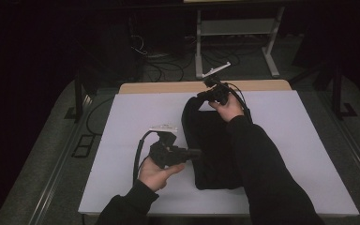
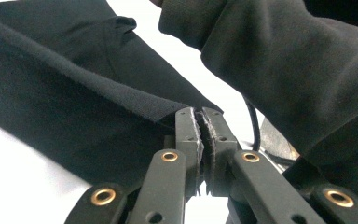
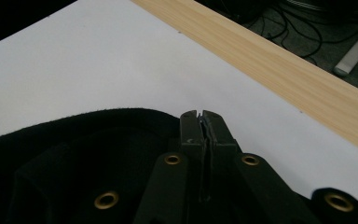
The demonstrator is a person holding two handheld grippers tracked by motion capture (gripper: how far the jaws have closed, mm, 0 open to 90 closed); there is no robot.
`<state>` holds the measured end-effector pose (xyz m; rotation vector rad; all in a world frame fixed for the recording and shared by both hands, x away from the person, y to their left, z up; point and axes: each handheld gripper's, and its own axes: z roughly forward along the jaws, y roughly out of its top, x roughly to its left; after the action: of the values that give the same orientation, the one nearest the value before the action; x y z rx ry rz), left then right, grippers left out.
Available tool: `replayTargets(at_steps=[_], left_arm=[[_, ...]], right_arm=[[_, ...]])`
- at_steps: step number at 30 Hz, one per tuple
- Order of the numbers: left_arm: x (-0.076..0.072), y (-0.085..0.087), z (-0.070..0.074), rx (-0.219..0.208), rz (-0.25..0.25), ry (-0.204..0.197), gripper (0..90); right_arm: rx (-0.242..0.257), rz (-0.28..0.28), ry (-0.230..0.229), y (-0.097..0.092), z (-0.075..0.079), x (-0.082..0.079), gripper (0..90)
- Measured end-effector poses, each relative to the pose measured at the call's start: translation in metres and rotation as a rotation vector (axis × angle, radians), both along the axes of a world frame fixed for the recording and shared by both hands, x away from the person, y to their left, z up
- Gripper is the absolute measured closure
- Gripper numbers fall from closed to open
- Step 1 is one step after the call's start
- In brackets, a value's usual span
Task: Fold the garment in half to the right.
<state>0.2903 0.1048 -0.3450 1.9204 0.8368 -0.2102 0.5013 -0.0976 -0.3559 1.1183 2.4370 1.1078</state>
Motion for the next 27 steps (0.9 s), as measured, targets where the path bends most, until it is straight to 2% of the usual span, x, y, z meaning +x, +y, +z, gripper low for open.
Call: replayTargets(at_steps=[16,27], left_arm=[[0.006,-0.041,0.005,0.001,-0.074,-0.007,84.8],[0.008,-0.067,-0.002,-0.002,-0.122,0.005,84.8]], right_arm=[[0.011,-0.055,-0.001,-0.04,0.003,-0.005,86.3],[0.011,-0.081,-0.004,-0.065,-0.001,-0.008,86.3]])
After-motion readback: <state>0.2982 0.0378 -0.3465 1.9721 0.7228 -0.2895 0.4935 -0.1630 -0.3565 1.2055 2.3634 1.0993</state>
